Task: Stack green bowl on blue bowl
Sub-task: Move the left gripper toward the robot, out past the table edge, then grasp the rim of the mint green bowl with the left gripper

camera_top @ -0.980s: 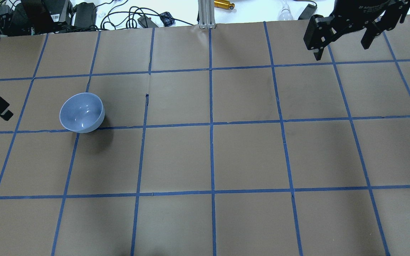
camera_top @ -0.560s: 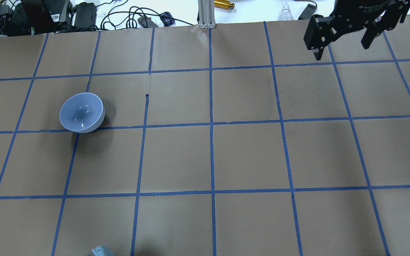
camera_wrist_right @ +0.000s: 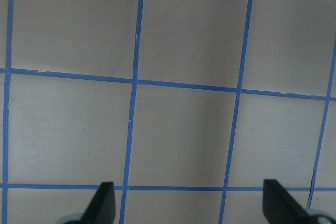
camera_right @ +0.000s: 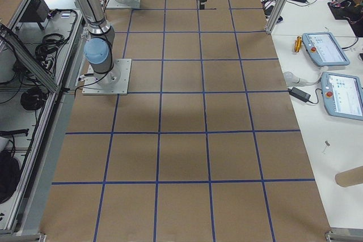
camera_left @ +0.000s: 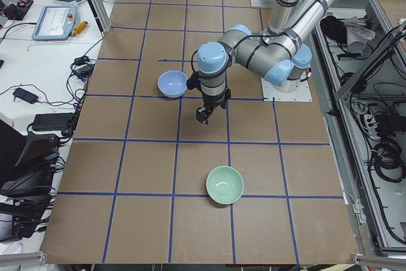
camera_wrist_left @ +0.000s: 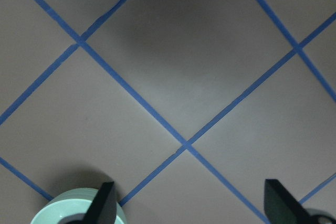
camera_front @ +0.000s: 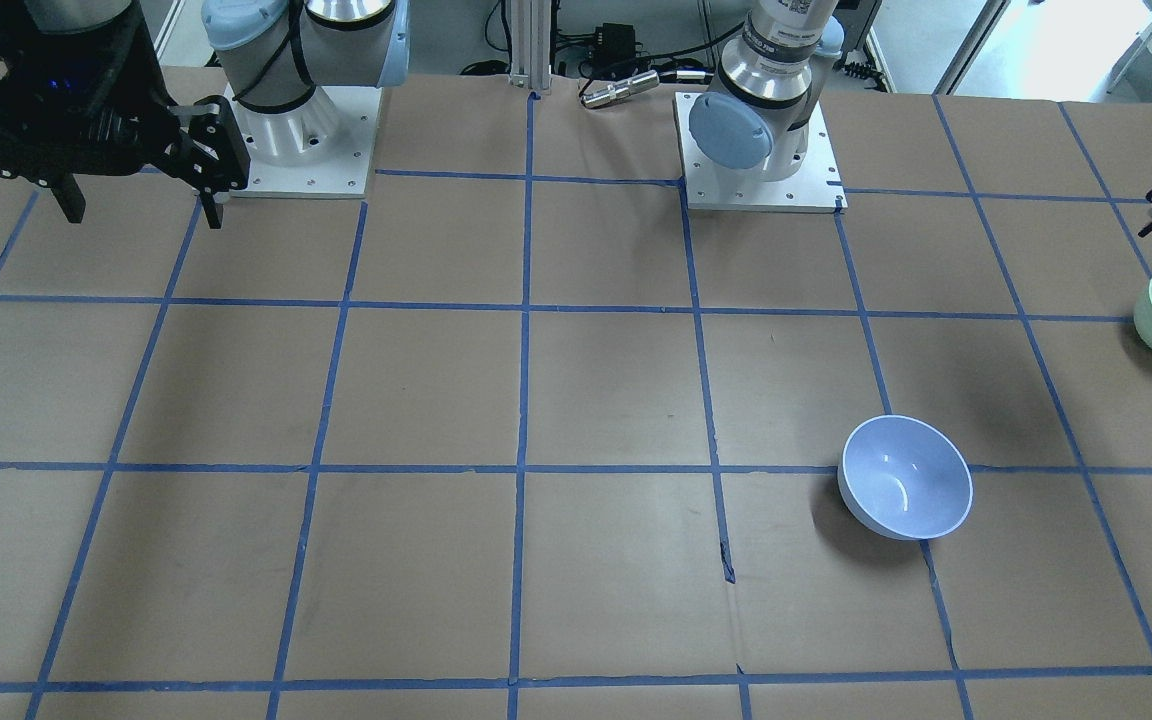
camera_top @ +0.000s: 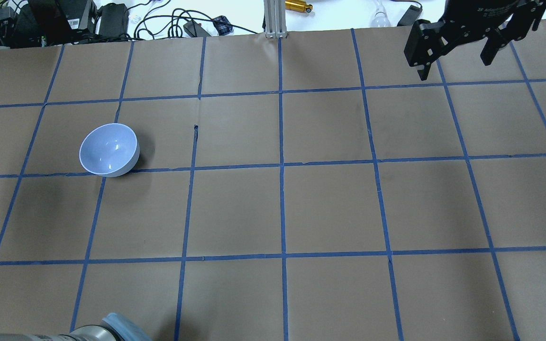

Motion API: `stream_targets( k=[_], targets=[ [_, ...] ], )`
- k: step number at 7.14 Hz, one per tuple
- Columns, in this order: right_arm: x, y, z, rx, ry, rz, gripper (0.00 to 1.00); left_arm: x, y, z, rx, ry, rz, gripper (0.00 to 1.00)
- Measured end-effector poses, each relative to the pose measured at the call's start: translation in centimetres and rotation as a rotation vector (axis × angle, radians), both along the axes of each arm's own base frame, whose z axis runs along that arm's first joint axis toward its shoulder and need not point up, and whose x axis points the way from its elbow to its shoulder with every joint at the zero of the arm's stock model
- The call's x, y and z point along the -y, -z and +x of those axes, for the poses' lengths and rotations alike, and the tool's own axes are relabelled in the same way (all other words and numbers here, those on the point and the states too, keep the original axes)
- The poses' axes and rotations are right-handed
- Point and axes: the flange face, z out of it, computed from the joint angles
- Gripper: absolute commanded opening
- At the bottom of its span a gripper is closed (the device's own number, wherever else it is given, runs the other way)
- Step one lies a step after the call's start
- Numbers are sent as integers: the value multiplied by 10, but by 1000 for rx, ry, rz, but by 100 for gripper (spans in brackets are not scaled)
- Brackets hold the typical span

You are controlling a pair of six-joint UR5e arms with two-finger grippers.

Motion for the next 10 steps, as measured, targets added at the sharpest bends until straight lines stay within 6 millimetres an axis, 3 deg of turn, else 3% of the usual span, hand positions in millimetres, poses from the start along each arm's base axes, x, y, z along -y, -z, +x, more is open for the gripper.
stream_targets(
  k=[5,10],
  targets=[
    [0,0,0,0,-1,0,100,-62,54,82,-88,208,-9,100],
    [0,0,0,0,-1,0,100,-86,115,146,-50,287,-41,100]
  ],
)
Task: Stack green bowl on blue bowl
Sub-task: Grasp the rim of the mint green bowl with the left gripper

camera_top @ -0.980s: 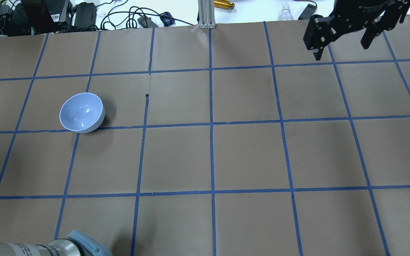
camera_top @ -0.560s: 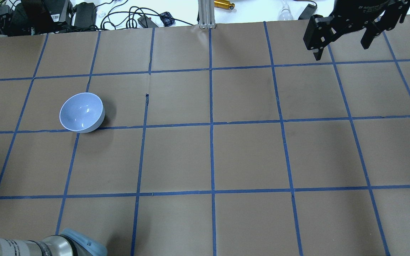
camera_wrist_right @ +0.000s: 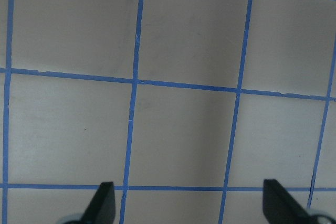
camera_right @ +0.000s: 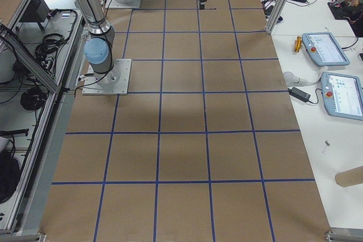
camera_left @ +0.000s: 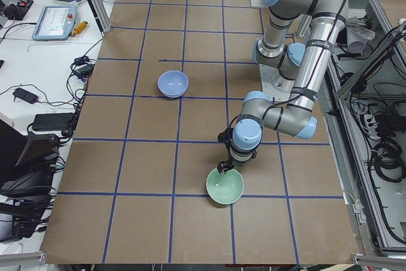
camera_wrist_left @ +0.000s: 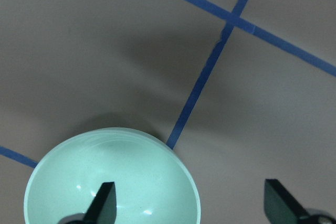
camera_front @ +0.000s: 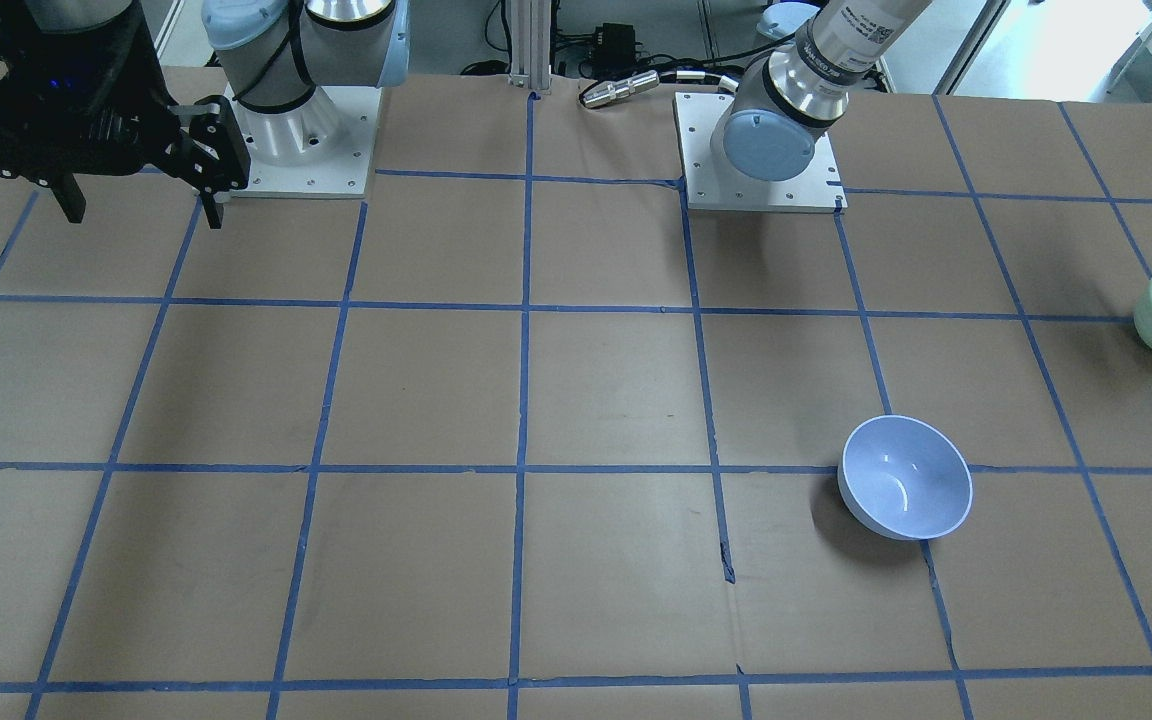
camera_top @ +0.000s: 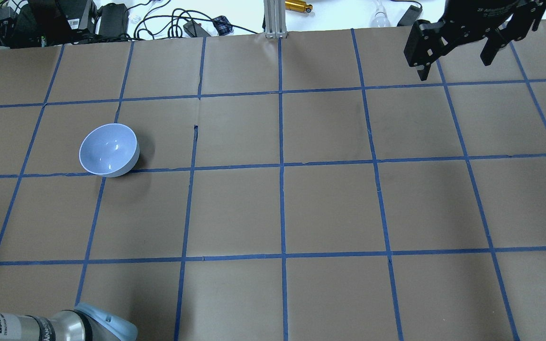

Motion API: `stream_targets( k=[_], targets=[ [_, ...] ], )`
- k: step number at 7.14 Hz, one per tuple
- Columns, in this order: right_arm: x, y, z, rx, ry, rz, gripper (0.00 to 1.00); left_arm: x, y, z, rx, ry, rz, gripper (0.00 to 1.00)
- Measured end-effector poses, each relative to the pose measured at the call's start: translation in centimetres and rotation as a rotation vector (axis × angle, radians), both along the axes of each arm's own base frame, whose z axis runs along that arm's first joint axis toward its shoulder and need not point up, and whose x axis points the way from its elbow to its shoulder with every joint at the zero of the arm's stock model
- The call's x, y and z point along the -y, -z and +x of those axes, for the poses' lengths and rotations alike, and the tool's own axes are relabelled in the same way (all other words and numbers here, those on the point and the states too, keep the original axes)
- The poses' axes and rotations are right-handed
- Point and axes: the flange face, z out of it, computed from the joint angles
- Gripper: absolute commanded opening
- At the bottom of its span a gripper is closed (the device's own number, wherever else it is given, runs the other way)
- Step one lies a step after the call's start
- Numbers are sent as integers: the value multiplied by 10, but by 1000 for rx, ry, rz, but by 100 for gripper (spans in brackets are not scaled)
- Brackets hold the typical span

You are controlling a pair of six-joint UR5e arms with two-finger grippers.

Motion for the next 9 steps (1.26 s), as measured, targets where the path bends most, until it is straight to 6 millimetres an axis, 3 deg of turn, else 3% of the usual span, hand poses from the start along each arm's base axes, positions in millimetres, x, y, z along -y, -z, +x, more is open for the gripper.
stream_targets(
  k=[3,7,8,9],
  targets=[
    [0,0,0,0,1,0,100,-20,34,25,-34,70,-6,100],
    [0,0,0,0,1,0,100,-21,58,32,-55,95,-5,100],
    [0,0,0,0,0,0,100,-21,62,34,-52,95,-6,94],
    [0,0,0,0,1,0,100,-20,66,35,-54,93,-5,69]
  ],
)
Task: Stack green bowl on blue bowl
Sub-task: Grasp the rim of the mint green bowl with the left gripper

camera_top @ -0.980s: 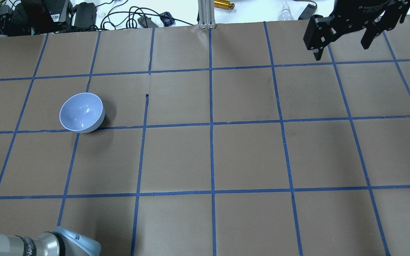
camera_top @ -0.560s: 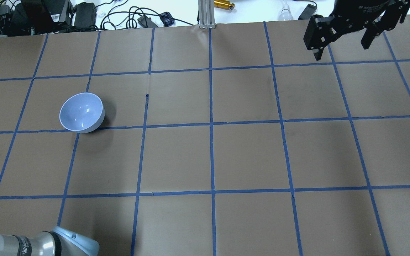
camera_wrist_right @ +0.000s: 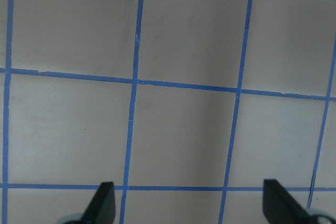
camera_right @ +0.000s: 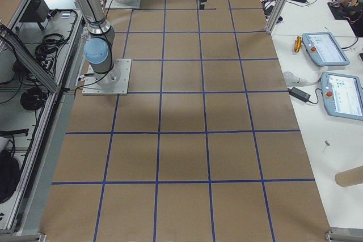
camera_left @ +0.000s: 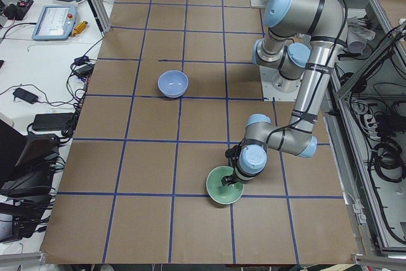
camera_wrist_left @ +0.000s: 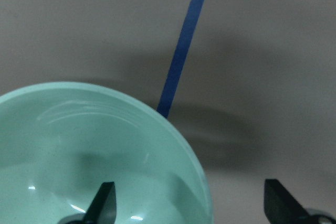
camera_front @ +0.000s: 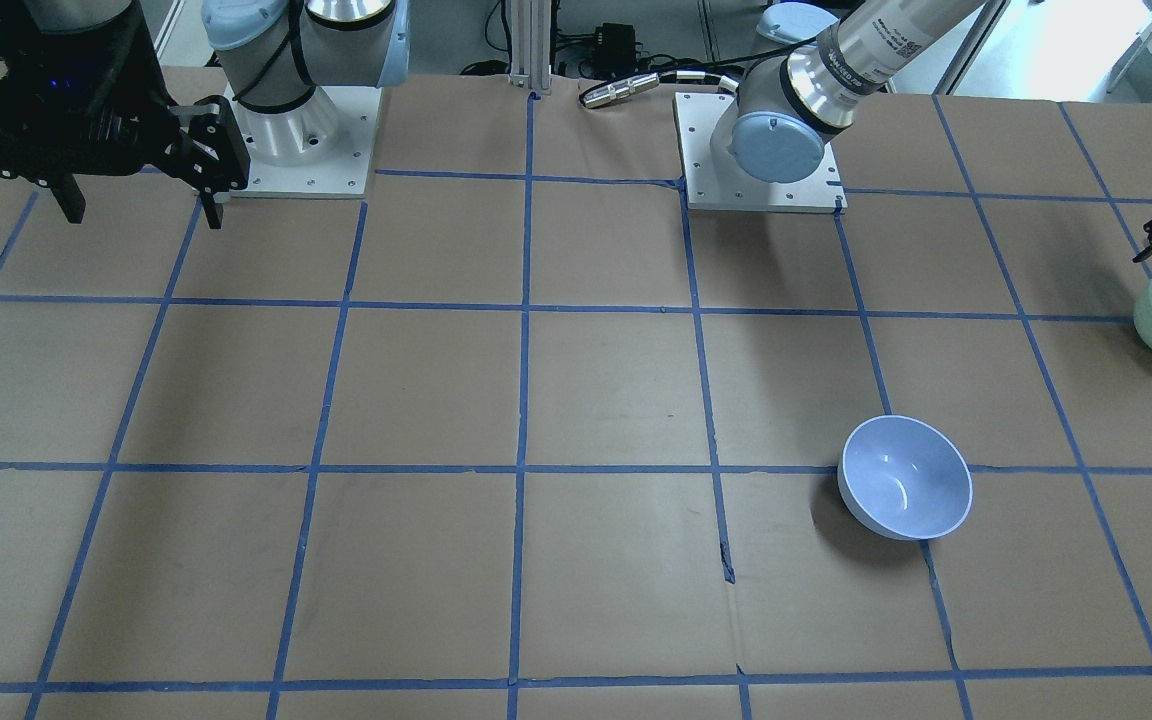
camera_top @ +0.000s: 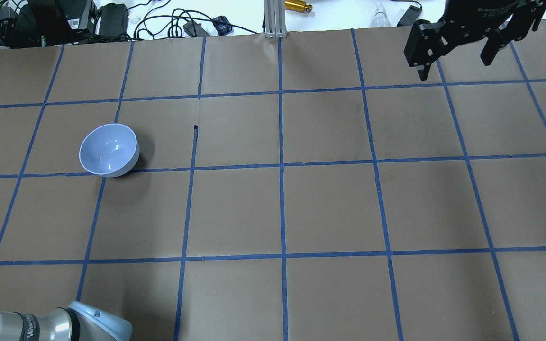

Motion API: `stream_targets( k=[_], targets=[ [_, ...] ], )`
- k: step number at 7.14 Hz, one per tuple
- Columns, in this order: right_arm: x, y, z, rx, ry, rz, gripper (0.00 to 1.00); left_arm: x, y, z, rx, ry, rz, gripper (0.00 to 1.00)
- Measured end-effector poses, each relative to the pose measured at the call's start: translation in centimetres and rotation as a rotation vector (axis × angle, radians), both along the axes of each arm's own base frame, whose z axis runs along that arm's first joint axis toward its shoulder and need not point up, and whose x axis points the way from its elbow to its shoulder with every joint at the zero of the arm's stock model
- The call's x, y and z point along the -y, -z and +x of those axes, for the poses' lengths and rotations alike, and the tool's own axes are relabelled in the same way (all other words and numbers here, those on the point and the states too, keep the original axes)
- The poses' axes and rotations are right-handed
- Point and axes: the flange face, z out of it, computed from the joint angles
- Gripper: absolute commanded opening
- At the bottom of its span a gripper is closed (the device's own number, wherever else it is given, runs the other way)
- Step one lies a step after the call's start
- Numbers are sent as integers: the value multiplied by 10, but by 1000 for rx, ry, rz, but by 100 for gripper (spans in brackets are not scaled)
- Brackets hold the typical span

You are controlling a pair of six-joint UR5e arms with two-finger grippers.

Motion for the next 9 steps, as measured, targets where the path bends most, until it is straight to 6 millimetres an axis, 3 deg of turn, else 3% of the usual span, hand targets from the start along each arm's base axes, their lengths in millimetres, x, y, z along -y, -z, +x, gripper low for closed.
stream_targets(
  k=[1,2,9],
  targets=[
    [0,0,0,0,0,0,100,0,3,0,-3,-3,2,20],
    [0,0,0,0,0,0,100,0,4,1,-4,-5,3,0],
    [0,0,0,0,0,0,100,1,2,2,13,10,-3,0]
  ],
)
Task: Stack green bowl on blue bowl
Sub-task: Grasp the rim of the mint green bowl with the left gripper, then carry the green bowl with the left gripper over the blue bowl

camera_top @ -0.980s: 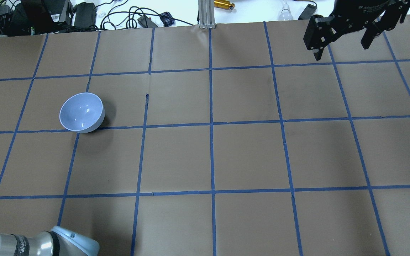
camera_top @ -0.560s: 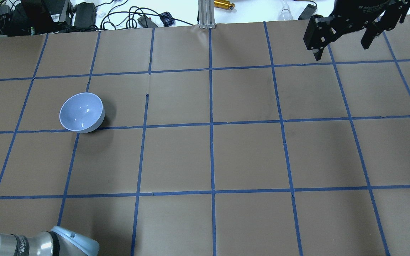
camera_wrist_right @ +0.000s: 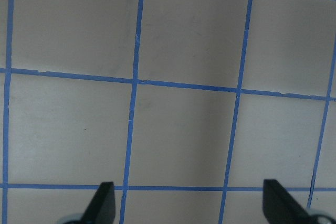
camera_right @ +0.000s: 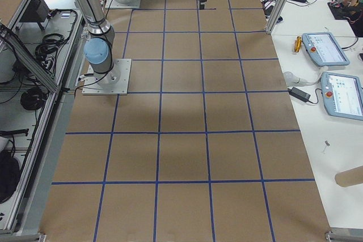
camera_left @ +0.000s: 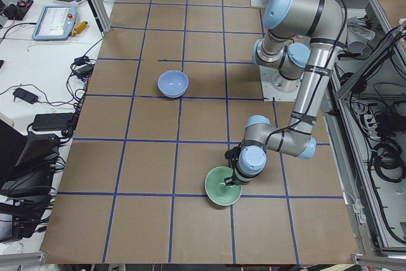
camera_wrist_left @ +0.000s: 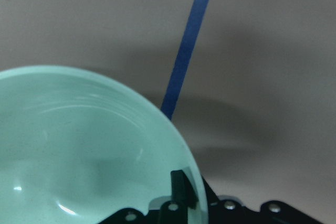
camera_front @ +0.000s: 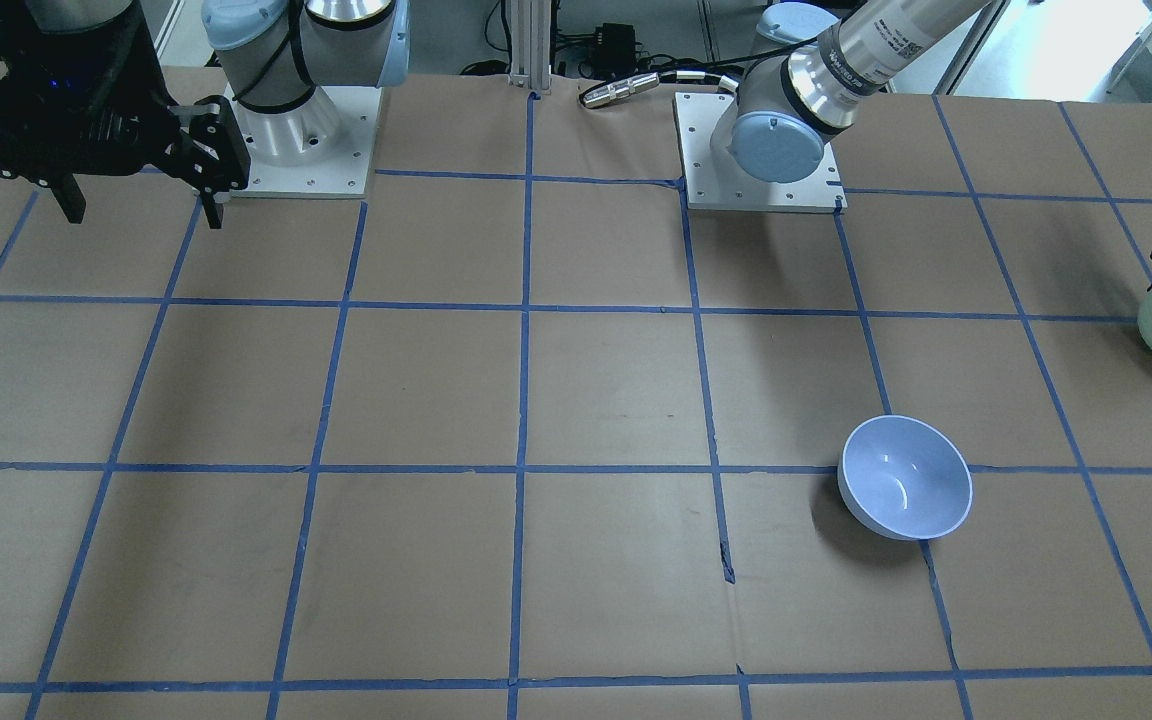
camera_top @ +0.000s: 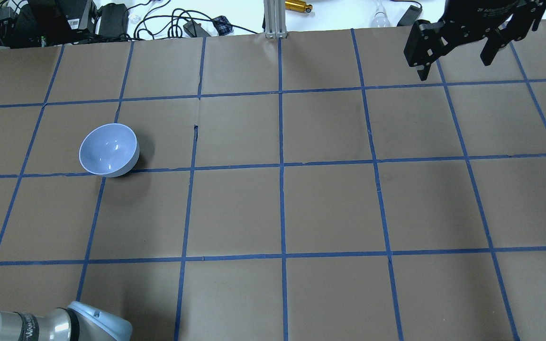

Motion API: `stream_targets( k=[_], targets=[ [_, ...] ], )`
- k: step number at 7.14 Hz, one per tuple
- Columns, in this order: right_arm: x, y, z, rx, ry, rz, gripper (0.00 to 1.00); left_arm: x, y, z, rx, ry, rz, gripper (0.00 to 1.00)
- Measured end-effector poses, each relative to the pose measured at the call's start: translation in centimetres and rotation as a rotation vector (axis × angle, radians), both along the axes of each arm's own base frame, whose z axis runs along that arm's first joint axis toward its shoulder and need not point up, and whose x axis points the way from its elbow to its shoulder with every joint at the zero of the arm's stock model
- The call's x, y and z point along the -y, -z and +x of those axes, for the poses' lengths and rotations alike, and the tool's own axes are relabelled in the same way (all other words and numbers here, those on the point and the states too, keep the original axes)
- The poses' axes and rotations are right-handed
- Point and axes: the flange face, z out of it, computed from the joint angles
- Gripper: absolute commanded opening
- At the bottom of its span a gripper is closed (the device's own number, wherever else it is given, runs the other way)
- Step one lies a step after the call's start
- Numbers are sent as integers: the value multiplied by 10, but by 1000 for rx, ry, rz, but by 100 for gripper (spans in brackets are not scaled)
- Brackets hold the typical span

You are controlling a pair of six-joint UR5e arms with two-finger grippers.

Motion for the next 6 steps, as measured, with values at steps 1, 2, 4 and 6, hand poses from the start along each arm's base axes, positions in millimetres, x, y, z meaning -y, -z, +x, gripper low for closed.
stream_targets(
  k=[1,2,4,6],
  targets=[
    [0,0,0,0,0,0,100,0,-1,0,1,1,-1,0],
    [0,0,0,0,0,0,100,1,-2,0,4,2,-2,0],
    [0,0,-1,0,1,0,100,11,-17,-9,19,19,-6,0],
    [0,0,0,0,1,0,100,31,-38,-24,47,48,-13,0]
  ],
)
